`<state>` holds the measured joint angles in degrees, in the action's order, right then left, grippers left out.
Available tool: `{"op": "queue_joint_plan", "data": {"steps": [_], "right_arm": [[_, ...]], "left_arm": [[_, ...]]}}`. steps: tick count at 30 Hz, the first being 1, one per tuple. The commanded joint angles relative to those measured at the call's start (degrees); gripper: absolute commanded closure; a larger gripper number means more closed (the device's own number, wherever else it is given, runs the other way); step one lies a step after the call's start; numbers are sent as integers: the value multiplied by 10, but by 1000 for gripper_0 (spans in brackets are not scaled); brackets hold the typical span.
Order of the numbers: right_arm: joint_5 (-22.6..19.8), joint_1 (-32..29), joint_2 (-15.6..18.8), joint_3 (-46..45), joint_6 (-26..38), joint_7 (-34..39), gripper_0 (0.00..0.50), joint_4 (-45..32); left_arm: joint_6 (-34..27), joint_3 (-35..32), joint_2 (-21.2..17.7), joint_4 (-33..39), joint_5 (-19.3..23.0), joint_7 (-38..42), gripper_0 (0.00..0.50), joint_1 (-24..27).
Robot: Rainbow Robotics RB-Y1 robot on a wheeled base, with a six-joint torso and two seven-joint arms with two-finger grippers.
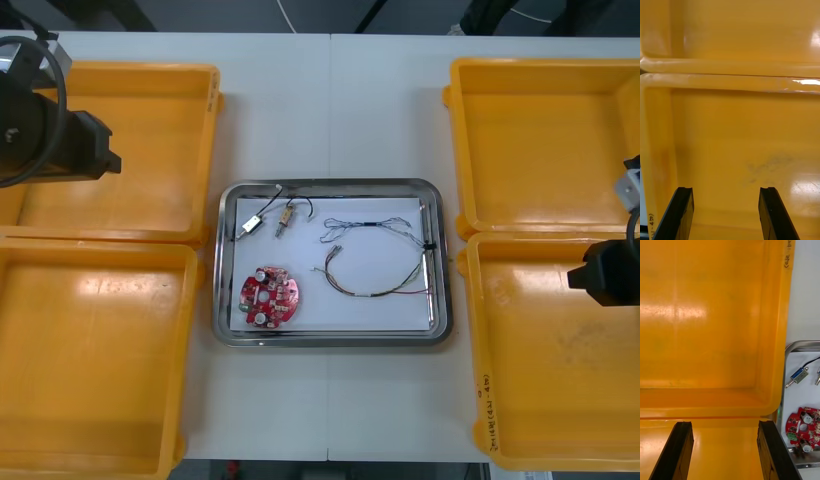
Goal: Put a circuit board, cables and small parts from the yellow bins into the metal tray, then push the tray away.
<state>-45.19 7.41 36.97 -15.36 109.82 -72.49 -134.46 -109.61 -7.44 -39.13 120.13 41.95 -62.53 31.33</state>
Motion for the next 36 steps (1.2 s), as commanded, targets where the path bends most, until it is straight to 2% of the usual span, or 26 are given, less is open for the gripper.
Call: {"op": "queue_joint_plan", "data": {"steps": [1, 5, 18, 28, 36], "right_arm": [[-37, 44, 26, 48, 2, 23, 0, -19], [-63, 81, 27, 76, 2, 23, 0, -19], [-76, 213, 22, 243, 2, 20, 0, 28], [-78, 307, -13, 365, 2, 6, 0, 43], [-70, 350, -30, 448, 2, -18, 0, 62]], "left_arm": [[-4, -37, -38, 28, 12, -28, 0, -38], [-4, -50, -45, 30, 21, -34, 0, -61], [-4, -78, -56, 59, 45, -29, 0, -143], [-4, -98, -65, 77, 55, -27, 0, -205], [-4, -116, -69, 88, 55, -25, 0, -230]]}}
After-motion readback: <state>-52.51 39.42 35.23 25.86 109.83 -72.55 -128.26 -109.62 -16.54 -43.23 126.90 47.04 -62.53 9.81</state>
